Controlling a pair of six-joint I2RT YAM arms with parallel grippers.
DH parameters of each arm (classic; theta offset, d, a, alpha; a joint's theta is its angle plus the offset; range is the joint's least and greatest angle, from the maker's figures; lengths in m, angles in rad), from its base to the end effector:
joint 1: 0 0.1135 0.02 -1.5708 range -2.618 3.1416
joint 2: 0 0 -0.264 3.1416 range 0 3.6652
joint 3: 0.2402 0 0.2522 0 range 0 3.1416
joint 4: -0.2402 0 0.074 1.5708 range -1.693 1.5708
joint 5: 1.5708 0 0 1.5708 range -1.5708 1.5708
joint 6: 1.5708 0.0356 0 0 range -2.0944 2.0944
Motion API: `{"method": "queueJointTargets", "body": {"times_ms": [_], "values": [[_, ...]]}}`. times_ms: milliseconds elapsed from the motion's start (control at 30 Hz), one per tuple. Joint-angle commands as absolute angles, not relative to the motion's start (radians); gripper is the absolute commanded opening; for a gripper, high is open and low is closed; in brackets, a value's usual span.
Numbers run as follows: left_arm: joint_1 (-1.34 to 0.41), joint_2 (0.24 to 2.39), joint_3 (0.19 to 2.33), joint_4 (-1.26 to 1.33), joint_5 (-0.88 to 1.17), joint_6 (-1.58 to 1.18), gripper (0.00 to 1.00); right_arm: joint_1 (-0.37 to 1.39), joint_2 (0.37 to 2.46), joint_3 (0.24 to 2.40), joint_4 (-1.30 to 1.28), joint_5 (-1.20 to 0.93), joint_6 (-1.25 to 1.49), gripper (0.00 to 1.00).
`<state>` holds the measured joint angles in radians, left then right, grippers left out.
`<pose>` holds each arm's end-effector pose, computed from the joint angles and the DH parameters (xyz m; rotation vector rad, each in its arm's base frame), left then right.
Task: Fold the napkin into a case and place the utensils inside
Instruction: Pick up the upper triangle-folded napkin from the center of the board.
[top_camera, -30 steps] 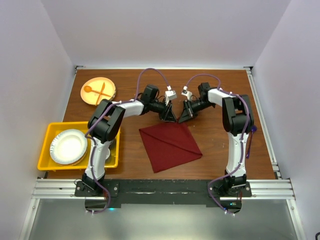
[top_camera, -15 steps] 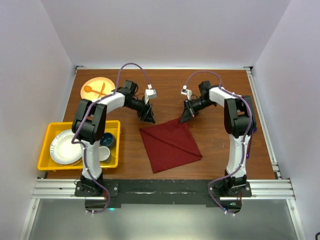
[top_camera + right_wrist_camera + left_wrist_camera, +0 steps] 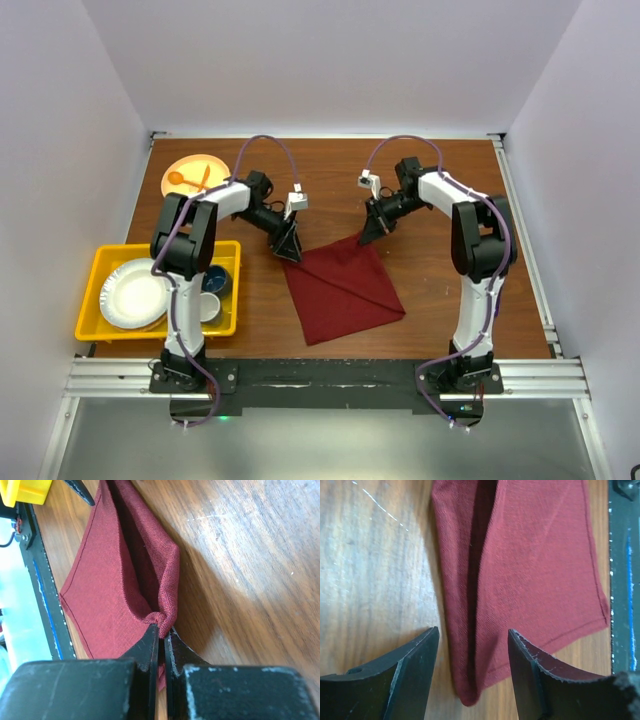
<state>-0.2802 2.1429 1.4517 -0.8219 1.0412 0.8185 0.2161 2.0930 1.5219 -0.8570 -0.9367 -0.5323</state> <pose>0.3713 -0.1388 0.1337 1.3313 2.0958 -1.3531 0.3882 0.1146 0.1663 -1.0301 2.3679 1.2602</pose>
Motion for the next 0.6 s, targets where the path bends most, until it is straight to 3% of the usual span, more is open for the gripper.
{"method": "queueJointTargets", "body": {"times_ms": [0, 433, 567], "values": [[-0.261, 2.18, 1.471, -0.885, 1.039, 0.876, 0.62, 0.218, 2.01, 1.516, -0.87, -0.946, -0.578, 0.0], [-0.25, 2.217, 1.473, -0.896, 1.04, 0.861, 0.5, 0.218, 1.931, 1.479, -0.902, -0.997, -0.655, 0.0], [-0.242, 2.223, 1.48, -0.916, 1.054, 0.867, 0.42, 0.216, 1.922, 1.471, -0.925, -0.992, -0.686, 0.0]]}}
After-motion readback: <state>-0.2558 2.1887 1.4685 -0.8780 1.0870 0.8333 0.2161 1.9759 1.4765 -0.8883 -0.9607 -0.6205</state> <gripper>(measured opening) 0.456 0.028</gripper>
